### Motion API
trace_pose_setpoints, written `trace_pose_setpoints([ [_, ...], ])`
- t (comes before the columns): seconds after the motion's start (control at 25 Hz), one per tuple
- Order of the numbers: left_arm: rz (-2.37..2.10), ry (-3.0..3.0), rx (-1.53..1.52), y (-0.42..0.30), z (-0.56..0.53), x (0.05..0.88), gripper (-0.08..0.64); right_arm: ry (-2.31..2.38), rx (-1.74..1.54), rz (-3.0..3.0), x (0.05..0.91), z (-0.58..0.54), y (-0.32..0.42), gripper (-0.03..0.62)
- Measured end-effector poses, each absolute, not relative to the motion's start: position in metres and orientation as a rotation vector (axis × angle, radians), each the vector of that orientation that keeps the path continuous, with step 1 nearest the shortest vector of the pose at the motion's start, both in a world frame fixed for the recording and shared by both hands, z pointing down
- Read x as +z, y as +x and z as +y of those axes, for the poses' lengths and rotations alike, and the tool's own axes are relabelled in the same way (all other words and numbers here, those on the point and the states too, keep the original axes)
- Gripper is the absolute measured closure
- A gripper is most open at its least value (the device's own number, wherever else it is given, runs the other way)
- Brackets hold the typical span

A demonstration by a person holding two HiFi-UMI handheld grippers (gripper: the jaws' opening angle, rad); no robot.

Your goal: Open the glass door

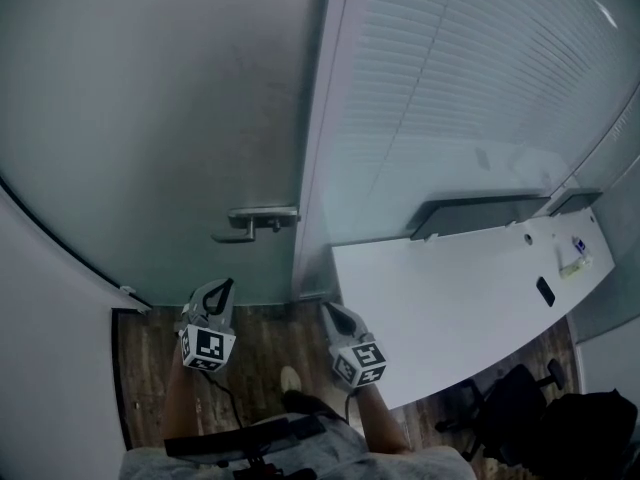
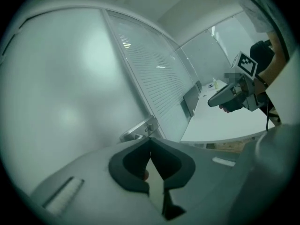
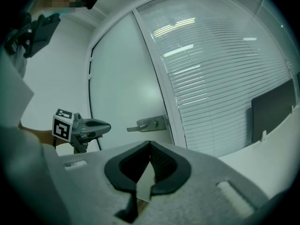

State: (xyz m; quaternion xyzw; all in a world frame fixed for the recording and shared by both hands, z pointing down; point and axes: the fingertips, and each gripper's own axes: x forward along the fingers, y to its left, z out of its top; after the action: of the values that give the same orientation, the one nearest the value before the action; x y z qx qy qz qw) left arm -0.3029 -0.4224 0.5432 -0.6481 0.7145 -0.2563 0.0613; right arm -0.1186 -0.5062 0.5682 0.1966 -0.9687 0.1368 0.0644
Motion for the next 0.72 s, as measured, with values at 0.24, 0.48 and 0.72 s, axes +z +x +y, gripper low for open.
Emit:
trace_pose_setpoints([
  [0.24,1.955,-1.849,-1.042,-0.313,-0.452,0.55,0.523,0.599,0.423,-2.913,0.578,-0.517,-0.118,0.591],
  [0.48,1.792,-1.729,-1.259,-0.333,-0.476,0.56,0.488,0.611,0.434,-2.912,0.581,-0.529,-0.12,0.591],
  [0.72,1.688,-1.615,-1.441,-0.352,-0.493,0.567,0.436,0.644,0.444,-2.894,0.587,-0.543,-0.118,0.591],
])
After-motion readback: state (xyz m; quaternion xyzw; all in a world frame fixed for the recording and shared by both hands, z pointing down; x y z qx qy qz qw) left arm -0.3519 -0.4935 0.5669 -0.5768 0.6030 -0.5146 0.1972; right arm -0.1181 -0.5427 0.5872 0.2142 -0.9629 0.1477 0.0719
